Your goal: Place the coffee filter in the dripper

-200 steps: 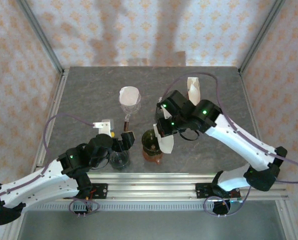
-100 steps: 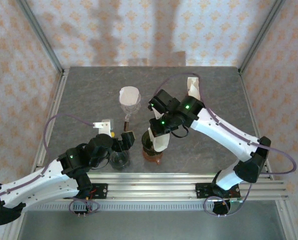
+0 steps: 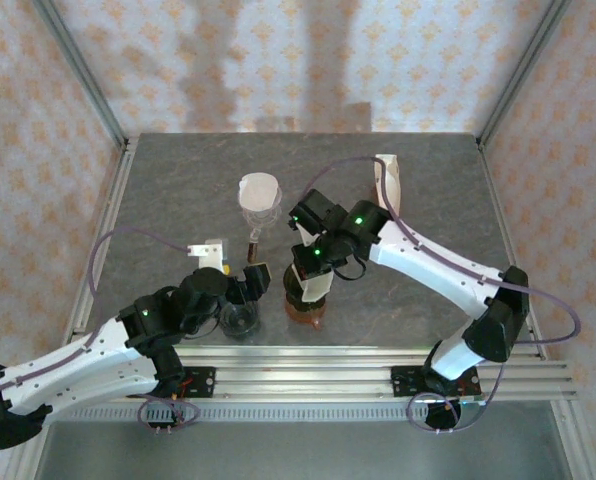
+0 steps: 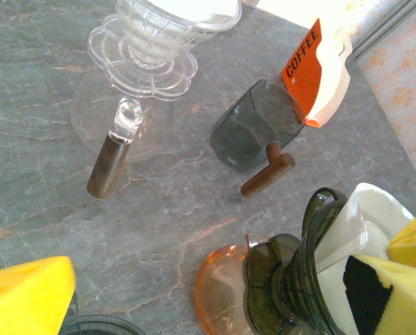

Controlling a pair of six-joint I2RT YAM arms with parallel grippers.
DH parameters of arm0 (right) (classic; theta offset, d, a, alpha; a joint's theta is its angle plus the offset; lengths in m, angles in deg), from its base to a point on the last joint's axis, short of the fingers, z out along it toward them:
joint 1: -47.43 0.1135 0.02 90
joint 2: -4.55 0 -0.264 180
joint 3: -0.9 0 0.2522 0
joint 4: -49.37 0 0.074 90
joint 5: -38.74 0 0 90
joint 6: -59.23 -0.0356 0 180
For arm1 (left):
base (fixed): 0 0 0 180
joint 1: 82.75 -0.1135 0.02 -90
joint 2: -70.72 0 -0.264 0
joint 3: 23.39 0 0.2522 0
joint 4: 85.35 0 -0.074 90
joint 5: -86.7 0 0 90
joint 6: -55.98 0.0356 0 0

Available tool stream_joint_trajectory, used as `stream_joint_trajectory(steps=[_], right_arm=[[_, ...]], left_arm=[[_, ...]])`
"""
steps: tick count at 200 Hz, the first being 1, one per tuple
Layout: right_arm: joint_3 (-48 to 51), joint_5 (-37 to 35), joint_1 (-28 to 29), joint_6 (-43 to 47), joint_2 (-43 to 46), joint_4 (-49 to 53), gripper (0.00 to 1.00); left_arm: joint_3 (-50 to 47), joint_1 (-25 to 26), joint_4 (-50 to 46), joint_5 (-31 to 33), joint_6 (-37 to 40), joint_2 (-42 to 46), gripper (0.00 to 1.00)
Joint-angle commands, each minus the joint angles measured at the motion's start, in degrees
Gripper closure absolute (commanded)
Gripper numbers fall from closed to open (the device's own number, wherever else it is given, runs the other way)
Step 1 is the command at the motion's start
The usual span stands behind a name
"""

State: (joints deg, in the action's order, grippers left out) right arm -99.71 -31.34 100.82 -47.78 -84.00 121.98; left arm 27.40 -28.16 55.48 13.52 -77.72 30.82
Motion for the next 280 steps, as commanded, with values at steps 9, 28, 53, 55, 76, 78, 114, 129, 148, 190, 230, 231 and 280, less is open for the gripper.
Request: stream_joint_trajectory(steps=[9, 28, 53, 55, 76, 78, 114, 129, 148, 190, 230, 231, 280], right_arm=[[0.27, -0.14, 0.58, -0.64, 0.72, -2.28, 0.82], [0.60, -0.84, 0.57, -1.02, 2.55, -3.24, 0.68], [2.20, -2.38, 0.58, -1.81, 5.82, -4.85, 0.58], [2.34, -2.53, 0.58, -1.91, 6.13, -4.99, 0.57], [4.18, -5.00, 0.58, -2.57, 9.73, -6.03, 0.55], [4.50, -5.32, 0.58, -2.65, 10.16, -6.21, 0.55], [10.30, -12.15, 0.58, -4.12, 17.57, -7.87, 0.52], [13.02, -14.37, 0.58, -4.71, 20.27, -8.20, 0.51], [16.42, -16.38, 0.55, -5.63, 23.31, -8.87, 0.51], [20.63, -17.67, 0.58, -6.52, 26.18, -9.91, 0.51], [21.18, -18.32, 0.58, -5.89, 26.77, -10.06, 0.50], [21.19, -18.37, 0.58, -5.91, 26.81, -10.06, 0.50], [20.83, -16.96, 0.45, -4.87, 25.76, -10.91, 0.50]], left_arm=[[-0.32, -0.58, 1.51, -0.83, -0.55, -0.13, 0.00], [-0.13, -0.59, 2.01, -1.77, -0.02, -0.38, 0.00], [1.26, -0.60, 2.13, -3.40, 1.36, -1.21, 0.06], [1.52, -0.57, 2.12, -3.58, 1.52, -1.43, 0.07], [4.97, -0.57, 0.99, -5.65, 3.97, -4.29, 0.18], [5.46, -0.54, 0.80, -5.81, 4.22, -4.72, 0.20], [15.94, 0.66, -6.59, -6.91, 9.12, -15.49, 0.30], [20.41, 2.02, -10.79, -5.33, 11.12, -20.11, 0.31], [24.75, 3.49, -14.86, -3.80, 12.72, -24.60, 0.33], [26.99, 4.11, -16.20, -4.50, 12.77, -28.14, 0.46], [26.98, 4.36, -18.06, -4.84, 12.64, -29.77, 0.49], [26.92, 4.42, -18.04, -4.85, 12.61, -29.78, 0.49], [25.65, 4.60, -18.40, -4.56, 11.58, -28.93, 0.53]])
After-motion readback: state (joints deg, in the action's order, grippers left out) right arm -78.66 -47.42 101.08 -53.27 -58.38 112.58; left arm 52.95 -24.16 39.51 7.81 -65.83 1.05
